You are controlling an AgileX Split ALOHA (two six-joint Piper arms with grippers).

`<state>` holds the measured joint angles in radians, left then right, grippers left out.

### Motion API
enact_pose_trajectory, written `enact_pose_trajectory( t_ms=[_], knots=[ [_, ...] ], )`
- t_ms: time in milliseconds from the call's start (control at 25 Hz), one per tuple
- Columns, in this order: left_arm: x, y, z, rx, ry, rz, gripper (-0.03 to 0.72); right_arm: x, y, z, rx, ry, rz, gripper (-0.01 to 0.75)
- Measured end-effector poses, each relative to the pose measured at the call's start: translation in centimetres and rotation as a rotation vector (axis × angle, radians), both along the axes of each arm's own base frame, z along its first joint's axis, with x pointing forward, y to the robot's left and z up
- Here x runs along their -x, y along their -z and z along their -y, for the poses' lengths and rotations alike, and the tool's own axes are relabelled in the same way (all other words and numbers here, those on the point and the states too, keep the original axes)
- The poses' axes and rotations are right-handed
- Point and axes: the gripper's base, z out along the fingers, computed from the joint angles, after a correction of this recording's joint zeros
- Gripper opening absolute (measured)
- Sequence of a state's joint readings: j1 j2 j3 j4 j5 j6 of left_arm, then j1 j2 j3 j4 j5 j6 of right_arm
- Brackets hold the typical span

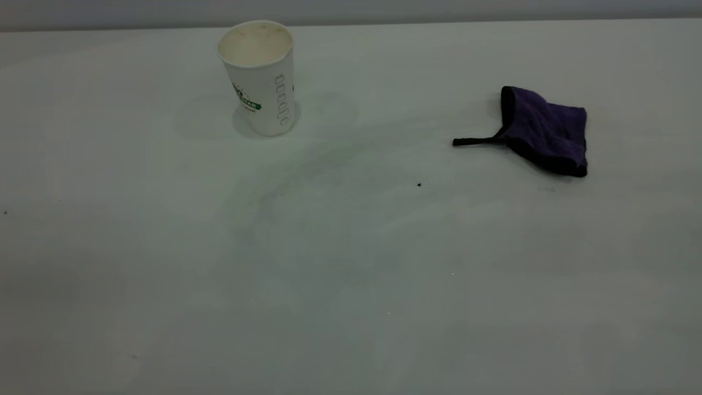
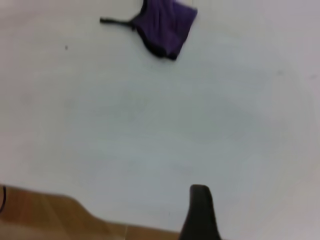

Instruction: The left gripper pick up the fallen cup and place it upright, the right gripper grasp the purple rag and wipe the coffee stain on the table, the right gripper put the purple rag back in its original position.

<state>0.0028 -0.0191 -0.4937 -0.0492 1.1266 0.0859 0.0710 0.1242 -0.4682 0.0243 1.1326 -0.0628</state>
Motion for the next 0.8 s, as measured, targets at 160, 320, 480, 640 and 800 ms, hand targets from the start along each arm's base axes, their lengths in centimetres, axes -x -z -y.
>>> enact_pose_trajectory(
  t_ms=[160,320,480,640,800],
  knots=[
    [0.0,0.0,0.0,0.000,0.000,0.000,0.542,0.9,-0.1,0.1,-0.009,0.007,0.063,0.639],
    [0.0,0.0,0.0,0.000,0.000,0.000,0.542,1.9,0.0,0.1,-0.013,0.038,0.128,0.631],
    [0.0,0.0,0.0,0.000,0.000,0.000,0.542,2.0,0.0,0.1,-0.013,0.043,0.134,0.626],
    [0.0,0.0,0.0,0.000,0.000,0.000,0.542,2.0,0.0,0.1,-0.013,0.044,0.134,0.617],
    [0.0,0.0,0.0,0.000,0.000,0.000,0.542,2.0,0.0,0.1,-0.013,0.044,0.133,0.589]
  ],
)
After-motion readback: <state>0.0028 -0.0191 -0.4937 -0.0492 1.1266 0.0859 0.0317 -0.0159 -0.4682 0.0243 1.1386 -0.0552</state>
